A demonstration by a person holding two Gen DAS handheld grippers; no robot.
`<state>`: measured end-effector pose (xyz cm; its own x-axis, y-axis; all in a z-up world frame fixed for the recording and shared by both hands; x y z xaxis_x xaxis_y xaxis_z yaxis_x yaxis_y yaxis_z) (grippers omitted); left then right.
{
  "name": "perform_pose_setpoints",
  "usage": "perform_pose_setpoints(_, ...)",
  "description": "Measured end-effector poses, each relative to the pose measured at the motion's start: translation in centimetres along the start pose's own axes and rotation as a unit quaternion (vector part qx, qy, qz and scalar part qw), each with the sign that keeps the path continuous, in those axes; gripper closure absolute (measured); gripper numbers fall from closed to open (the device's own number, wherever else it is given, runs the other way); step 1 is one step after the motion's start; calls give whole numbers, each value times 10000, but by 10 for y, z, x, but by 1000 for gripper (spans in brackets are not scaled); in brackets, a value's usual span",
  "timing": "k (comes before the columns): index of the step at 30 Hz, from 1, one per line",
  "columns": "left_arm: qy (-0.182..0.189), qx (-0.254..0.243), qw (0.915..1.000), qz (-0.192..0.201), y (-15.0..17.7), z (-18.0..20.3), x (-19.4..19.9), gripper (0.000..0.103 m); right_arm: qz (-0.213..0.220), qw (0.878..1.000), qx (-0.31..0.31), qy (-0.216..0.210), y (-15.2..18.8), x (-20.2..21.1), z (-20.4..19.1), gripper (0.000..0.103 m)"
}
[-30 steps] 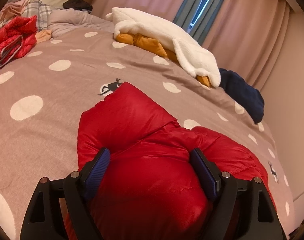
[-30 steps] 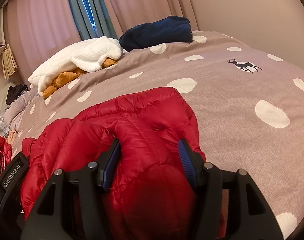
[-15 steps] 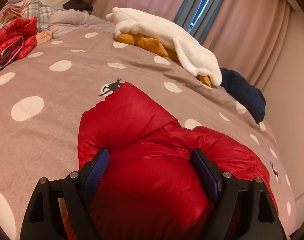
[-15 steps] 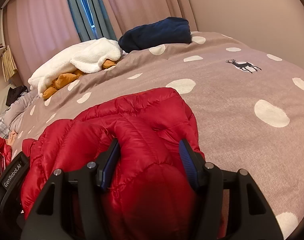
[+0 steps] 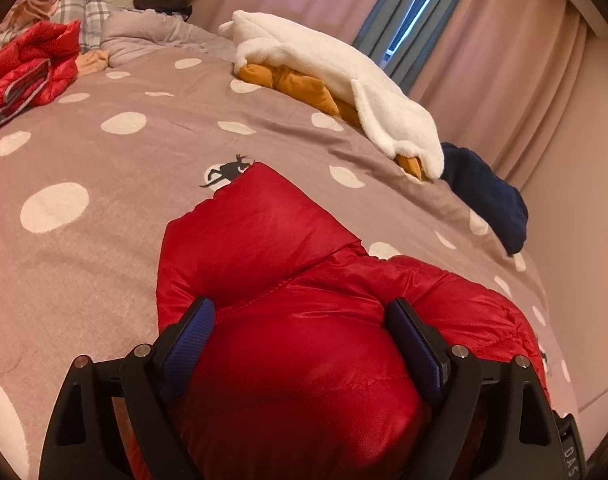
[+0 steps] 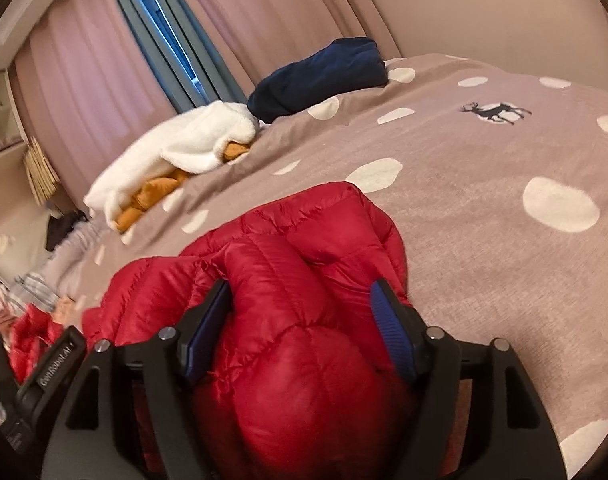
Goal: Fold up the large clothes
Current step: 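Lift the bundle off the bed with both tools and turn it over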
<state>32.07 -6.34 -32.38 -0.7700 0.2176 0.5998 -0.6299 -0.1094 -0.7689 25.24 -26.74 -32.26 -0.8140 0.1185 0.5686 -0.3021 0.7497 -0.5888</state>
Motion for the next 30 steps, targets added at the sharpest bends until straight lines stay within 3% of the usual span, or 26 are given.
perform_pose_setpoints(4,-30,59,10000,-43,0,-3,6,9,-32,10000,-75,-46,1,1,0,25)
perform_pose_setpoints(8,-210,75,9992,-332,5,-6,11,5,-66,9998,-157,-35,1,3,3,20)
perform_pose_setpoints(11,-426,-177,9982,-385,4,-1,21,5,-72,9985,-282,460,2,5,10,1)
perform_pose_setpoints(14,-570,-555,9958,-447,-1,5,36,5,-610,9954,-494,547,4,4,14,0)
perform_pose_setpoints(18,-25,-647,9964,-549,-5,6,65,5,-1373,9854,-827,573,-3,14,15,1)
perform_pose_setpoints(21,553,-991,9925,-447,-5,0,98,5,-1712,9818,-790,248,-8,33,8,1)
perform_pose_setpoints(23,570,-1159,9914,-198,0,-17,122,5,-1848,9807,-642,-24,-9,51,5,1)
perform_pose_setpoints(25,582,-987,9932,-195,6,-34,129,5,-1970,9784,-497,-372,-6,68,5,1)
perform_pose_setpoints(27,909,-647,9921,-577,15,-47,120,5,-2258,9711,-539,-559,4,70,10,0)
perform_pose_setpoints(30,1603,-175,9760,-1467,38,-46,95,5,-2776,9545,-880,-640,27,59,24,0)
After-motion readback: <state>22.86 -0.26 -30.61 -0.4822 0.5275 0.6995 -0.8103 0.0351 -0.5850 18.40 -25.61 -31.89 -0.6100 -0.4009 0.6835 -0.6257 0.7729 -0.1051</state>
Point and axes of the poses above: each gripper's, at about its wrist camera, not at the fingertips, and x roughly against the way its jaws point, z to its right, y to its underside, the point moved 6 cm from there along -x, roughly the way its jaws point, and after that the axes turned 14 degrees about -x, right-handed, at the moved point
